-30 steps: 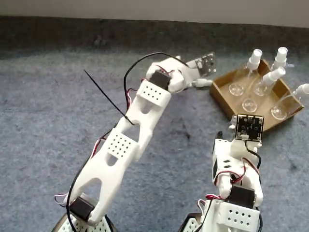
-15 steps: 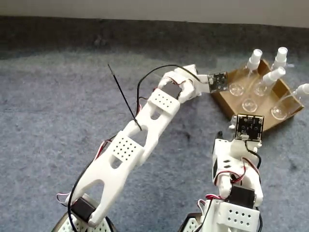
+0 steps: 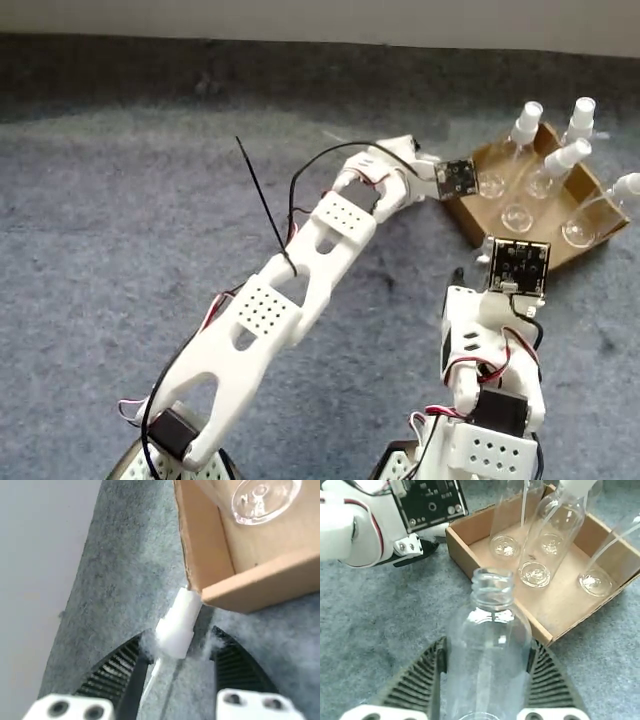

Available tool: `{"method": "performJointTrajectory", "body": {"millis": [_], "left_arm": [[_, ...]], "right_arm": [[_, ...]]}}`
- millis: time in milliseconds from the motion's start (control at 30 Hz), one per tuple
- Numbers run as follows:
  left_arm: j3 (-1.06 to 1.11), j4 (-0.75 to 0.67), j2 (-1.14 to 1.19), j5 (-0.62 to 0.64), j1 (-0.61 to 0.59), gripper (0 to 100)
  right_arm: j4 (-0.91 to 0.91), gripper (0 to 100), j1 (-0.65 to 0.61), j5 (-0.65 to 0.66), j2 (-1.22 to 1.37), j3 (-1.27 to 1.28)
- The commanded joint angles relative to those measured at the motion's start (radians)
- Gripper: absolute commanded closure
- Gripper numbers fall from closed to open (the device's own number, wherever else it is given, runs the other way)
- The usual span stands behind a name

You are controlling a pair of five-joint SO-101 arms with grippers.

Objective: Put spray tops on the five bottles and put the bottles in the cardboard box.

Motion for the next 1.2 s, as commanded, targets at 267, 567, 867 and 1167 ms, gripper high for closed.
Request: {"method": "performJointTrajectory", "body": {"millis": [267, 567, 867, 1167], "left_arm": [[-0.013, 0.015, -0.031, -0.015, 0.021, 97], [-0.013, 0.032, -0.031, -0.048, 0.021, 99], [-0.263, 0.313, -0.024, -0.044, 0.019, 99], [-0.249, 0.083, -0.021, -0.049, 0.015, 99]], "right_arm": [[-0.027, 92.1, 0.001, -0.002, -0.002, 0.028], [-0.027, 92.1, 0.001, -0.002, -0.002, 0.030], [-0.074, 92.1, 0.001, -0.002, -0.002, 0.033], [-0.085, 92.1, 0.001, -0.002, -0.002, 0.035]]}}
